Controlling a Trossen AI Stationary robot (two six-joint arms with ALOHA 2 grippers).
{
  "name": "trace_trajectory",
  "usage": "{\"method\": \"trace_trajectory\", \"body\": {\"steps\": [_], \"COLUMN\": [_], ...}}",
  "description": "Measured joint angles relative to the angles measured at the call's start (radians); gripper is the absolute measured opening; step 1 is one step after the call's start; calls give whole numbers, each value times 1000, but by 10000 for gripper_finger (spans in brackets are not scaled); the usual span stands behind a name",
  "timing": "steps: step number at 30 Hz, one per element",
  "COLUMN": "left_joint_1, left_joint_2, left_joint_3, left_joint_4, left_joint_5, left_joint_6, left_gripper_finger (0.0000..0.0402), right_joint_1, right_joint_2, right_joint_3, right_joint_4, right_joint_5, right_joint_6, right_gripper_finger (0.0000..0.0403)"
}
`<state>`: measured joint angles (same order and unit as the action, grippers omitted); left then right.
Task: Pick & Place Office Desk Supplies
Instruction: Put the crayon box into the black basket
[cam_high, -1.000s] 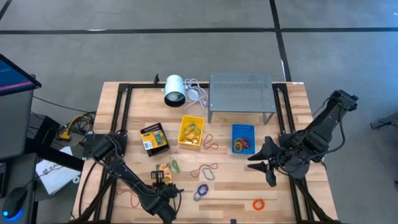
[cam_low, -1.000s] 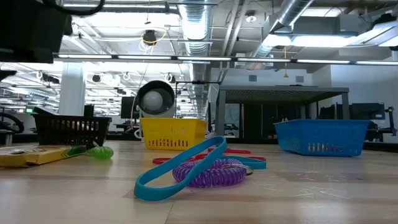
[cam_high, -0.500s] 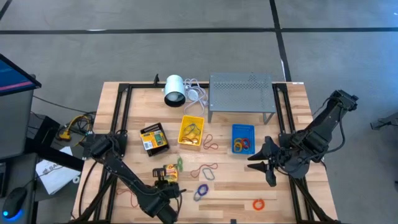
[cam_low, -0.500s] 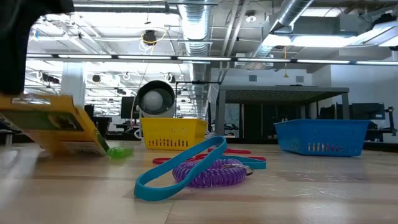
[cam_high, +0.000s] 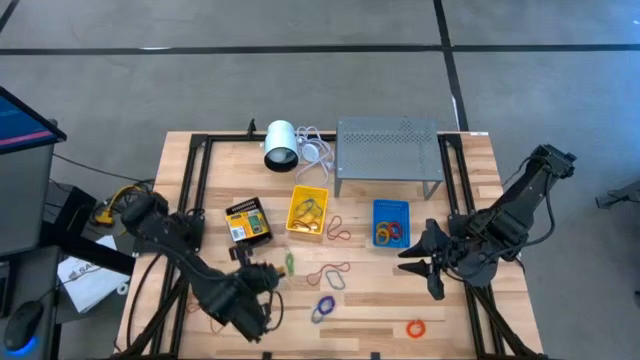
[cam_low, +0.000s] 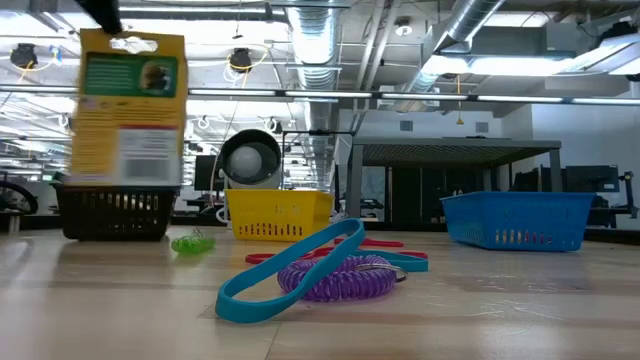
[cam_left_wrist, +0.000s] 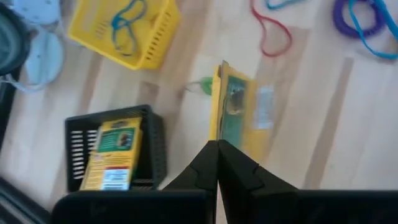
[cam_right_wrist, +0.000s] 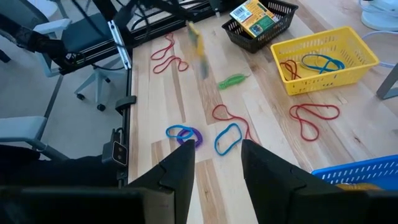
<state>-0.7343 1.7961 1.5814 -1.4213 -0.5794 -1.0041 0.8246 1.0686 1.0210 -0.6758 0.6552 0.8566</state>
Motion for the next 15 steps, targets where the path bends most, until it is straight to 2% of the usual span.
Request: {"method": "trace_trajectory", "body": {"steps": [9, 15], "left_joint_1": [72, 131], "left_joint_2": [-58, -85], "left_joint_3": [0, -30], "left_joint_4": [-151, -151], "left_joint_5": [-17, -42], "left_joint_6": [-3, 47], "left_gripper_finger": [0, 0], "right_joint_1": [0, 0], "right_joint_2": [0, 0], "right_joint_3": [0, 0], "right_joint_4": [-8, -18], "right_joint_5": [0, 0], "right_joint_6": [-19, -19], "right_gripper_finger": [127, 127]}}
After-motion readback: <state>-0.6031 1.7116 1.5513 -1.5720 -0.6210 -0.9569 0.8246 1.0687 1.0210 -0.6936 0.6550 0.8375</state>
